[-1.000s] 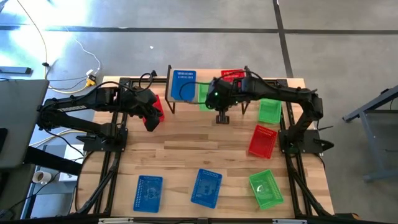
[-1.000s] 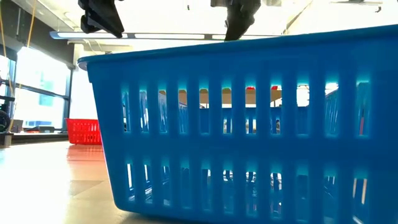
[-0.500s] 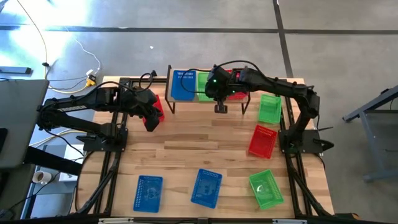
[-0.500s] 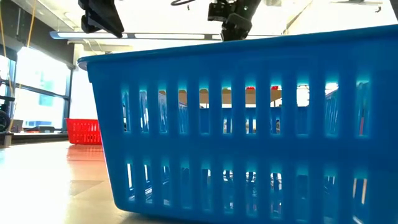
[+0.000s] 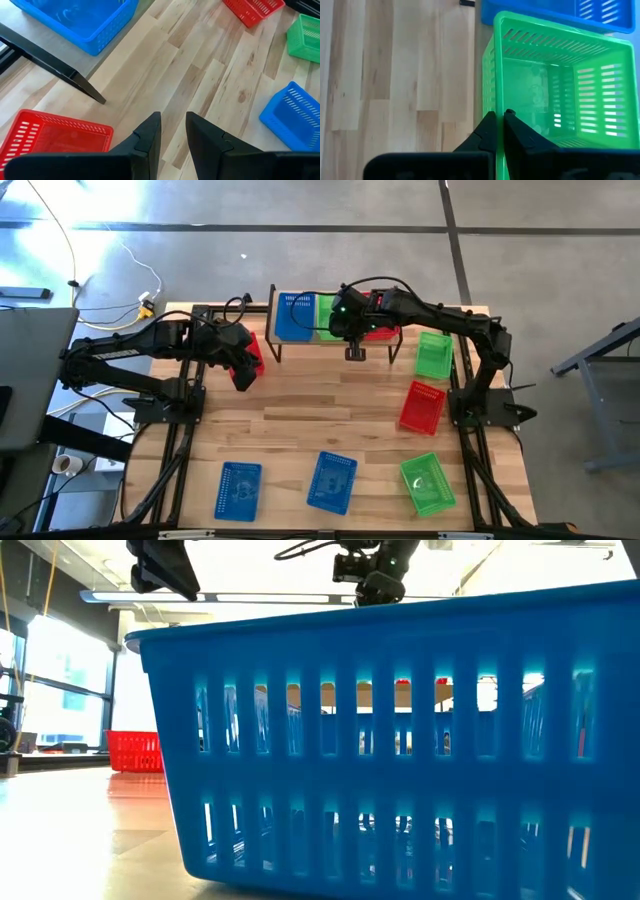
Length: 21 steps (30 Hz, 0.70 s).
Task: Stack baskets on shelf by color
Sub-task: Put the middle green bin on the shelf
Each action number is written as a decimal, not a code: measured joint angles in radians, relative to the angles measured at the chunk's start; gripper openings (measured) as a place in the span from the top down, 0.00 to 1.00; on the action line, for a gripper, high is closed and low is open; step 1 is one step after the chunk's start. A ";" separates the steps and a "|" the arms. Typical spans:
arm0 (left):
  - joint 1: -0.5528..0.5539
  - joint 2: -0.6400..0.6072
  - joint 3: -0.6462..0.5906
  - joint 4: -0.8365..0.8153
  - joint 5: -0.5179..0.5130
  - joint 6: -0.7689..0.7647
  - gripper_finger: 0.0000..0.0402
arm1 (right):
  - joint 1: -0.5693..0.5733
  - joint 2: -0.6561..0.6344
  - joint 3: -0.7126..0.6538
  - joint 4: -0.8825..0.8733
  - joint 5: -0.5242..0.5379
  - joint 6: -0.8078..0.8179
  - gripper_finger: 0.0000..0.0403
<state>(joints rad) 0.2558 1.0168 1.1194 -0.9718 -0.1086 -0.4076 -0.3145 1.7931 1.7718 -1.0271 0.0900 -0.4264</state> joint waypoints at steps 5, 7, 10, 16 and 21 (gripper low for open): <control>0.000 0.000 0.000 0.000 -0.008 0.000 0.79 | 0.000 0.000 0.000 0.000 -0.001 0.000 0.93; 0.000 0.000 0.000 0.000 -0.008 0.000 0.79 | 0.000 0.000 0.000 0.000 0.008 0.007 0.91; 0.000 0.000 0.000 0.000 -0.008 0.000 0.79 | 0.000 0.000 0.000 0.000 0.011 0.018 0.88; 0.000 0.000 0.000 0.001 -0.008 0.000 0.79 | 0.000 0.000 0.000 0.001 0.012 0.035 0.86; 0.000 0.000 0.000 0.001 -0.008 0.000 0.79 | 0.000 0.000 0.000 0.001 0.012 0.073 0.86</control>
<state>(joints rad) 0.2558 1.0168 1.1194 -0.9710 -0.1165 -0.4076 -0.3145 1.7927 1.7718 -1.0262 0.1016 -0.3532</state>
